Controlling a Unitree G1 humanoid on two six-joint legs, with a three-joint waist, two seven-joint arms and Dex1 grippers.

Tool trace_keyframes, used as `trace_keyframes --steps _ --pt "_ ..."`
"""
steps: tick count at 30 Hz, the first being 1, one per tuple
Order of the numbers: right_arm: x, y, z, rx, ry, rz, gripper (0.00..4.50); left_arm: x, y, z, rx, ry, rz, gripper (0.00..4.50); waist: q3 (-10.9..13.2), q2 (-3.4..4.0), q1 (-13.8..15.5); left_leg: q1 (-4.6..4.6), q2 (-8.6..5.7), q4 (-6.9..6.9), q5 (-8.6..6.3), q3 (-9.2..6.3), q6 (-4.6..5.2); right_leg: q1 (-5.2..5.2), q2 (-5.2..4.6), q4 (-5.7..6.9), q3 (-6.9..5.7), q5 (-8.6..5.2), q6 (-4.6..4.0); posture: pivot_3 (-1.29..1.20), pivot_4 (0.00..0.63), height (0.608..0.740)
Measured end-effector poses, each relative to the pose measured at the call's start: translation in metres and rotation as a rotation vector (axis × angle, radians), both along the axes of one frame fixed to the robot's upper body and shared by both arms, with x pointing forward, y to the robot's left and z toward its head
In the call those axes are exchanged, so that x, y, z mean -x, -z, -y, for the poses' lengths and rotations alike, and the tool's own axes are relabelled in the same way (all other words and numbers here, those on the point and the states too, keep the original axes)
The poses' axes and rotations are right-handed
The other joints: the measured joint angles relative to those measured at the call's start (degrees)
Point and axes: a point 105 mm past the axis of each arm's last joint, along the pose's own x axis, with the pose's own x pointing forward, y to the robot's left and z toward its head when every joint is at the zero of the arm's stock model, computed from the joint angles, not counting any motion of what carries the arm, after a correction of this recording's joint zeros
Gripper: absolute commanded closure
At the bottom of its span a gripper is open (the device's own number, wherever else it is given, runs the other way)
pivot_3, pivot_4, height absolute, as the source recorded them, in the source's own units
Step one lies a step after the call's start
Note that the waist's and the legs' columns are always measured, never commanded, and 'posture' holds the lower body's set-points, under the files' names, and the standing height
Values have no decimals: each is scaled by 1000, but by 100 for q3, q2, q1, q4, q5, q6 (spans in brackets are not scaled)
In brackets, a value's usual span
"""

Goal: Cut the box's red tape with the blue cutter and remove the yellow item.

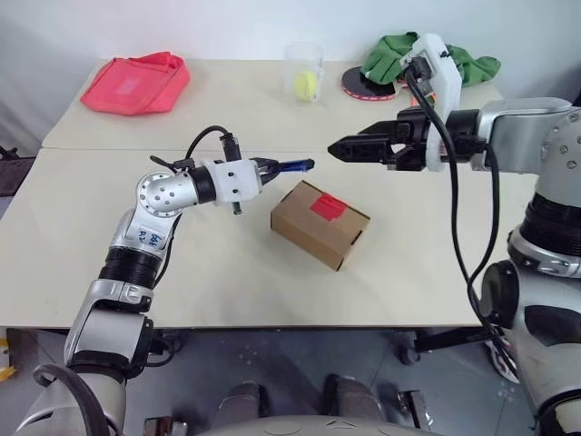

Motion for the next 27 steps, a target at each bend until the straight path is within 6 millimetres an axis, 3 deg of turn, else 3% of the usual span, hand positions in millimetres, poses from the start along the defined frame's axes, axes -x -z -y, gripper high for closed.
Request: trace_keyframes --steps 3,12,18,27 --pt "0 6 -18 -33 -40 -34 29 0 0 6 -6 14 5 4111 0 0 -8 -1 0 0 1 0 -1 -3 0 3 -1 0 0 0 150 740" --pt "-3 11 -34 -79 -38 -71 29 -4 6 4 -22 -10 -10 4111 0 0 -26 -2 -2 -2 1 -5 -1 -2 0 4 -5 1 2 0 150 740" --pt "-7 22 -42 -77 -5 -106 29 -5 -4 6 -15 -11 20 4111 0 0 -46 -2 -2 -2 1 -6 -1 -2 0 6 -5 1 2 0 150 740" --pt "-15 34 -41 -70 54 -153 29 -6 -4 6 -14 -12 19 4111 0 0 -139 -2 -1 -5 1 -8 -1 -3 0 6 -5 1 2 0 150 740"
